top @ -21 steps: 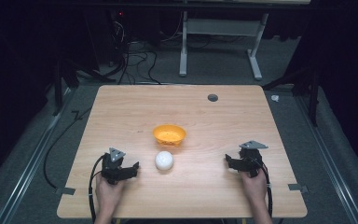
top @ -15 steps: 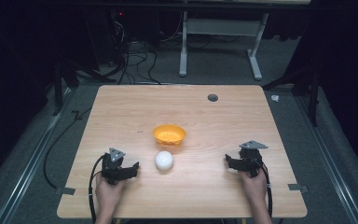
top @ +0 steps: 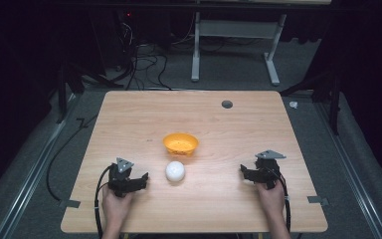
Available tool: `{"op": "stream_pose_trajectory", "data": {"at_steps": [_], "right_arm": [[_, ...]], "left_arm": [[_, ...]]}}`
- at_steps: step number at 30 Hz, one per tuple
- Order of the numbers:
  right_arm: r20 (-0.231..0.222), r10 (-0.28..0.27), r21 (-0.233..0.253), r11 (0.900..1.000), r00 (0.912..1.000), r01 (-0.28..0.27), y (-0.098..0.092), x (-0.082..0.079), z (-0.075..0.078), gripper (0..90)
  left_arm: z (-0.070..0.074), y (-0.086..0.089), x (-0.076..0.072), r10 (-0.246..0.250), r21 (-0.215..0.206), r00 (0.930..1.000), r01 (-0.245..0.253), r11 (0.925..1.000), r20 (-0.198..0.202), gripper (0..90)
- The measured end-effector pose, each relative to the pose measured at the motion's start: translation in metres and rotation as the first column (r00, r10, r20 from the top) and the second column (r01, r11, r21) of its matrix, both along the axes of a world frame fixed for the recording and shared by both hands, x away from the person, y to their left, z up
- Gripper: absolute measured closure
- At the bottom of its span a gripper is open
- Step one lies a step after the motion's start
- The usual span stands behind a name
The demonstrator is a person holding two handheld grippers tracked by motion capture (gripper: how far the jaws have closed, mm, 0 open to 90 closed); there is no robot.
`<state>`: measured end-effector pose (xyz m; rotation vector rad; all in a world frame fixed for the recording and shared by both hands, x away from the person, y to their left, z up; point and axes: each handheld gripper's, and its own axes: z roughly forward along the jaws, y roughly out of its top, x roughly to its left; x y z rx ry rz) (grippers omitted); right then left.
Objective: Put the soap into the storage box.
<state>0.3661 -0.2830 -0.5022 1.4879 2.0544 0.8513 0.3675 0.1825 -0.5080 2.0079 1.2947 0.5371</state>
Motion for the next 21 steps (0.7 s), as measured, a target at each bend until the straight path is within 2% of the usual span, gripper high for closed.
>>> {"op": "stream_pose_trajectory", "data": {"at_steps": [15, 21], "right_arm": [[0.001, 0.0, 0.0, 1.0, 1.0, 0.0, 0.0, 0.0001, -0.0001, 23.4], [0.002, 0.0, 0.0, 1.0, 1.0, 0.0, 0.0, 0.0001, -0.0001, 23.4]], "left_arm": [[0.0003, 0.0003, -0.0009, 0.006, 0.0, 1.0, -0.006, 1.0, 0.002, 17.0], [0.0025, -0.0009, -0.0035, -0.01, -0.011, 0.9999, 0.01, 0.9999, 0.01, 16.8]]}}
